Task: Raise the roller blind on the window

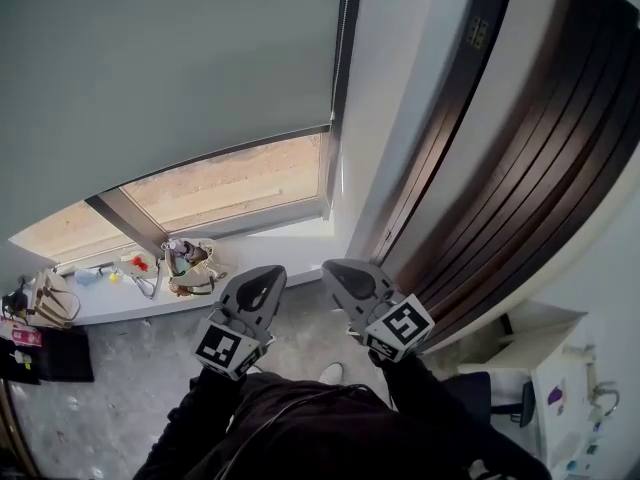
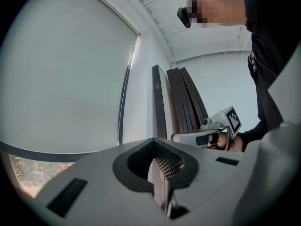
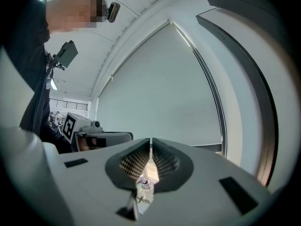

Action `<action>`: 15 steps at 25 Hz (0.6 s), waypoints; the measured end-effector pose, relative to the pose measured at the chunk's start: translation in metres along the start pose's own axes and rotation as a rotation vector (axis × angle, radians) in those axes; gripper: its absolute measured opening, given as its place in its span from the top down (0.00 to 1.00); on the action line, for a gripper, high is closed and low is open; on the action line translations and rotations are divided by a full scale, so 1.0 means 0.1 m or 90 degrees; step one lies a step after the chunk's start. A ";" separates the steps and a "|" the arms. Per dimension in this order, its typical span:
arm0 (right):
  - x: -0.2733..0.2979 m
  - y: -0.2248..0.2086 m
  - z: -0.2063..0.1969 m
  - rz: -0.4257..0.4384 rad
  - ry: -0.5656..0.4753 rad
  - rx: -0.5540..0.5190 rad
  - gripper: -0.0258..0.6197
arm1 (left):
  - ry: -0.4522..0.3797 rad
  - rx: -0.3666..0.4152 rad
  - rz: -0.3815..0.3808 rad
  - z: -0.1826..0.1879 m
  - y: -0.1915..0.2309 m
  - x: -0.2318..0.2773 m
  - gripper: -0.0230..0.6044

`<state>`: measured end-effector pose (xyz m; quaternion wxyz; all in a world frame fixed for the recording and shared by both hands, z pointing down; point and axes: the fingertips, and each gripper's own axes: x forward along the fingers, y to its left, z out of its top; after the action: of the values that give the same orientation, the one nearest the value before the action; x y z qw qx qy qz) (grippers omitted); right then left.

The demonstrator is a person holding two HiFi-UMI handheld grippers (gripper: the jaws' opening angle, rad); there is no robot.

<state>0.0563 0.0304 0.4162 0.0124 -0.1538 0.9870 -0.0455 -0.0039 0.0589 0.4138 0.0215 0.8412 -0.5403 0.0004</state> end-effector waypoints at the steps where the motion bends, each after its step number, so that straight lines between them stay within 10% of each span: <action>1: 0.00 -0.06 0.01 -0.003 0.002 0.000 0.95 | 0.000 0.001 0.005 0.01 0.02 0.06 0.96; 15: 0.79 -1.19 0.04 -0.165 0.001 0.010 0.91 | -0.015 0.038 -0.087 0.08 1.00 1.22 0.95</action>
<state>0.0167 -0.1067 0.4221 0.0066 -0.2797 0.9585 -0.0547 -0.0441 -0.0940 0.4125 -0.0099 0.8763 -0.4817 0.0053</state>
